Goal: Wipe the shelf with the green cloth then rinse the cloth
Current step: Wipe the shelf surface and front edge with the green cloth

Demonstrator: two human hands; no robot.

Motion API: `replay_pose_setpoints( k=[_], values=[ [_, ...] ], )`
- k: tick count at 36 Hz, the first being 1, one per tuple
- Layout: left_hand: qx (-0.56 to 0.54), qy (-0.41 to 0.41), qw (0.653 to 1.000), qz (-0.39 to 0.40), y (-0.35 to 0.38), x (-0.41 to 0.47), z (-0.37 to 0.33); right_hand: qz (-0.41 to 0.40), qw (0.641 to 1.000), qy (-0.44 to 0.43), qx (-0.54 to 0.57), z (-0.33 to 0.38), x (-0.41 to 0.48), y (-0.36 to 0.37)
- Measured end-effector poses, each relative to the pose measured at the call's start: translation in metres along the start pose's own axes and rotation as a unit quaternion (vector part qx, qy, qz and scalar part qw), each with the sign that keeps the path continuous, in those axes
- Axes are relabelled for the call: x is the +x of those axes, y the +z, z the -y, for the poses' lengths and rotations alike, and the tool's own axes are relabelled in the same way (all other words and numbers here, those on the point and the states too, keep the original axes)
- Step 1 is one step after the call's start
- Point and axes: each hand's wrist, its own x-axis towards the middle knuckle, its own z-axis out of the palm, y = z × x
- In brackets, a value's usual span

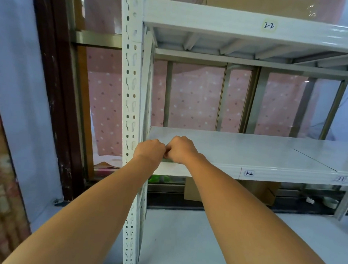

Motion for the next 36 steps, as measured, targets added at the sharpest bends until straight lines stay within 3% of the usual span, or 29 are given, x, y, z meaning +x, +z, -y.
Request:
replay_pose_setpoints(
  k=[11,24,32,36],
  values=[
    [-0.079,-0.038,0.996,0.021,0.009,0.041,0.002,0.009,1.0,-0.015,0.003,-0.011,0.039,0.009],
    [-0.047,-0.084,0.995,0.026,0.015,0.078,-0.004,0.022,0.998,-0.057,-0.021,-0.02,0.103,0.021],
    [-0.136,-0.131,0.982,0.023,0.027,0.092,-0.002,0.011,0.995,-0.096,-0.016,-0.033,0.157,0.039],
    [-0.124,-0.142,0.981,0.038,0.028,0.095,0.004,0.016,0.994,-0.111,-0.008,-0.04,0.184,0.045]
  ],
)
